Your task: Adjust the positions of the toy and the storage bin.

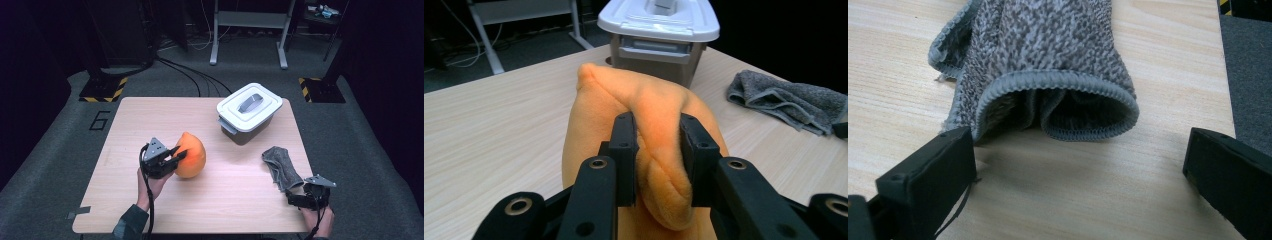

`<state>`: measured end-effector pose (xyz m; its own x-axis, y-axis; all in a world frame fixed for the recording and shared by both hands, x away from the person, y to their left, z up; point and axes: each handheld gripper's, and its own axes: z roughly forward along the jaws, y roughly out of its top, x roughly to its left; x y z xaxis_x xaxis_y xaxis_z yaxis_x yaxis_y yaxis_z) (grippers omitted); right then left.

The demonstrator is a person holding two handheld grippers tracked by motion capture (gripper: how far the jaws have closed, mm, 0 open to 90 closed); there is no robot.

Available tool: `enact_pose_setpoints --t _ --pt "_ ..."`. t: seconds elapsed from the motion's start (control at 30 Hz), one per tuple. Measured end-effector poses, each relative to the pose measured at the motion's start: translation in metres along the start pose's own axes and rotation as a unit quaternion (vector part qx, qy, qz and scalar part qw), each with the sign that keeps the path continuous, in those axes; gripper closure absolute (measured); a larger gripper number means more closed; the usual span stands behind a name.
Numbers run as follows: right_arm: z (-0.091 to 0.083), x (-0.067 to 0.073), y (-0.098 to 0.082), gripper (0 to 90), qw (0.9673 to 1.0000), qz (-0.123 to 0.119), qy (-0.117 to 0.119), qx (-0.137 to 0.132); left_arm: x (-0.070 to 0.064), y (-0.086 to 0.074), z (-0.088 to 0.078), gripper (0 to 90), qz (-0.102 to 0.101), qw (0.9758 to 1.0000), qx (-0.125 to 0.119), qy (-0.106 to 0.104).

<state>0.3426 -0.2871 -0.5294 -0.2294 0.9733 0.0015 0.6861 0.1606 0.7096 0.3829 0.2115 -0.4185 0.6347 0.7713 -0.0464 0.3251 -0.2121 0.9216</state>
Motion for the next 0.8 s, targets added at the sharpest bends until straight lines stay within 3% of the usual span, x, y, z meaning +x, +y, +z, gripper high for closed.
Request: enact_pose_setpoints --t 0.4,0.53,0.7,0.8 --pt "0.0 0.0 -0.001 0.1 1.0 -0.003 0.001 -0.005 0.018 -0.002 -0.025 71.6 0.0 0.9995 -0.008 0.03" --pt "0.0 0.0 -0.001 0.1 1.0 -0.001 -0.001 -0.006 0.023 -0.002 -0.03 71.6 -0.015 0.9993 -0.009 0.034" --pt "0.0 0.0 -0.001 0.0 1.0 -0.001 0.002 -0.005 0.032 0.005 -0.04 71.6 -0.008 0.9989 -0.005 0.047" --pt "0.0 0.001 -0.001 0.1 1.0 -0.002 0.003 -0.005 0.039 0.002 -0.044 71.6 -0.02 0.9984 -0.007 0.052"
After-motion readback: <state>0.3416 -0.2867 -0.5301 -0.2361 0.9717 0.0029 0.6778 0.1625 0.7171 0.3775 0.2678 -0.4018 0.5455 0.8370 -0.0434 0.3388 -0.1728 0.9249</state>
